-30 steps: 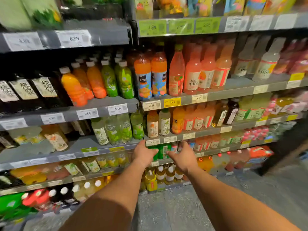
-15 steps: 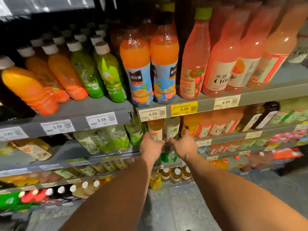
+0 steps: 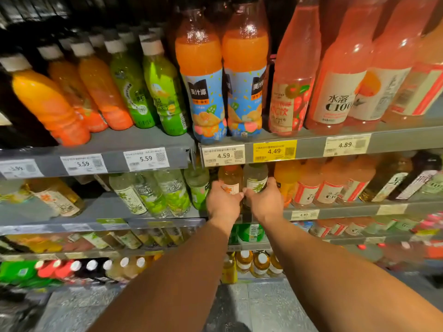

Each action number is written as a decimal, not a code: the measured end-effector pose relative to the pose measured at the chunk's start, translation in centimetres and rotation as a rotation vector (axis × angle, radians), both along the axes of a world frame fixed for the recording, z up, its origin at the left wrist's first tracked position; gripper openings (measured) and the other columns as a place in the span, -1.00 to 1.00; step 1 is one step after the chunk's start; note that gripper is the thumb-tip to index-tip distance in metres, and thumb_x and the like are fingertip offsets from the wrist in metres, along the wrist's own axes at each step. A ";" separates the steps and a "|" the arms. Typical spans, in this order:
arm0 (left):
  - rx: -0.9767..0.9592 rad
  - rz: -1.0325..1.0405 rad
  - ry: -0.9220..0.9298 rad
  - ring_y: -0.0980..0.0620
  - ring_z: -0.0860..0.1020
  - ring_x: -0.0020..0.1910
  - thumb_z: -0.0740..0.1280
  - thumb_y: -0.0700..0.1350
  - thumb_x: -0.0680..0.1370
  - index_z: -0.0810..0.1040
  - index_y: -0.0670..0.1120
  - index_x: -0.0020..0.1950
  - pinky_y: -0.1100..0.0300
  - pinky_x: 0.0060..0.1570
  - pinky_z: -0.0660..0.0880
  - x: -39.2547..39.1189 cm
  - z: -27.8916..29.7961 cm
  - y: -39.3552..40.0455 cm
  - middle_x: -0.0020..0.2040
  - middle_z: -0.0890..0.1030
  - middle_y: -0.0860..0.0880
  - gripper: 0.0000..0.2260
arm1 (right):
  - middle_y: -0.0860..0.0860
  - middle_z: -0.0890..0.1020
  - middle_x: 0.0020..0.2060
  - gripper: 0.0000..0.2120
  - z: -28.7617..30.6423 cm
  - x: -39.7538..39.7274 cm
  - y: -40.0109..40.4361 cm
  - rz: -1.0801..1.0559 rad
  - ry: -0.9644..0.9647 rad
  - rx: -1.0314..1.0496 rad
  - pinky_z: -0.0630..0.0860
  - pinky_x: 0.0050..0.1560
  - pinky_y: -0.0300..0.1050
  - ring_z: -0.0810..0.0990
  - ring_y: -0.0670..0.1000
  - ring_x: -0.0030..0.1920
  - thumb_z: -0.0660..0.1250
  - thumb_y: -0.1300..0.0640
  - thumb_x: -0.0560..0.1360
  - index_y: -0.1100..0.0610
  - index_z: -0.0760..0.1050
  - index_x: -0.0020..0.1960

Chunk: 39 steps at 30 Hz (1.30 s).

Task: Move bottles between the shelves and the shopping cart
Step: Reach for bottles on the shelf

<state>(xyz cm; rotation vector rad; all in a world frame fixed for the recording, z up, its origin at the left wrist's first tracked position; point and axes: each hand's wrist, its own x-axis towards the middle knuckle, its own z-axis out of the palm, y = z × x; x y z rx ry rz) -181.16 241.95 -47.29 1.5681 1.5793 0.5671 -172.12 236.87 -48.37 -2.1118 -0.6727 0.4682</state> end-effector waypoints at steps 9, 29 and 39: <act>0.017 0.079 -0.262 -0.18 0.55 0.21 0.48 -0.25 0.44 0.39 -0.09 0.39 -0.13 0.20 0.52 -1.6 -0.3 -3.6 0.20 0.60 -0.12 -0.45 | 0.11 0.58 0.07 -0.51 0.6 -1.1 -3.3 0.097 0.016 0.110 0.49 0.10 0.02 0.53 0.15 0.10 0.51 0.11 0.36 0.11 0.37 0.20; 0.280 0.580 -0.078 0.23 0.45 -0.24 0.42 -0.09 0.46 0.47 0.08 0.04 0.22 -0.20 0.33 -40.9 8.0 -7.8 -0.21 0.52 0.20 -0.78 | 0.12 0.65 0.05 -0.54 9.3 -35.3 -1.9 0.779 0.035 0.097 0.50 -0.03 -0.01 0.60 0.20 0.09 0.50 -0.01 0.37 0.08 0.42 0.18; 0.242 1.036 -0.065 0.07 0.44 -0.26 0.50 0.00 0.36 0.43 0.20 -0.01 0.25 -0.35 0.29 -65.9 8.4 -10.9 -0.30 0.46 0.24 -0.68 | 0.08 0.62 -0.11 -0.62 12.1 -60.9 -0.4 1.025 0.111 0.123 0.46 -0.11 -0.08 0.60 0.21 -0.02 0.51 -0.02 0.36 0.05 0.42 0.04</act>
